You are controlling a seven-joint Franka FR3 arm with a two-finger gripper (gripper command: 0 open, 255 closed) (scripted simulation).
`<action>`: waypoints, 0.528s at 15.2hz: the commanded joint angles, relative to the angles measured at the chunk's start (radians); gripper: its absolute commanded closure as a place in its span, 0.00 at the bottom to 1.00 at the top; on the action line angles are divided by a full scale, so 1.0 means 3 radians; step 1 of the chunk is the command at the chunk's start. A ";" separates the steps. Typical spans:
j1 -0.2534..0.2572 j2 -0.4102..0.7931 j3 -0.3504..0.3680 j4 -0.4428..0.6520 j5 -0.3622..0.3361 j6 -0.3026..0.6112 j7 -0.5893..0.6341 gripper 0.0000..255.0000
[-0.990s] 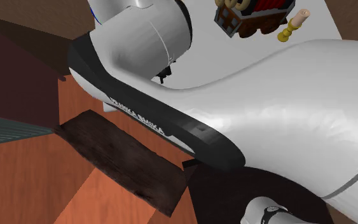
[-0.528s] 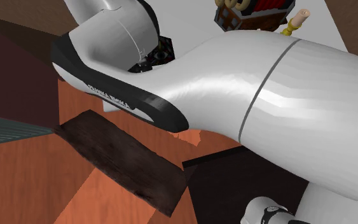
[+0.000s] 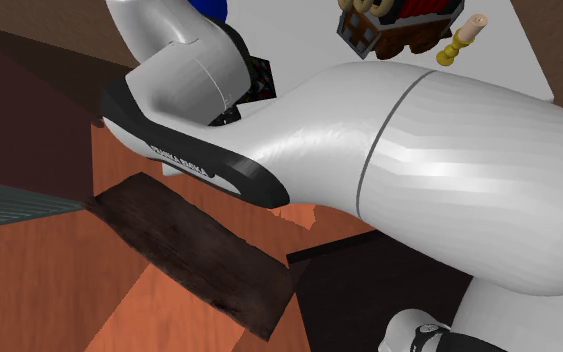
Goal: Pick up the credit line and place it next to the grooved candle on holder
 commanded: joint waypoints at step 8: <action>0.0000 -0.0001 0.0000 -0.0007 0.0000 0.0007 0.0000 1.00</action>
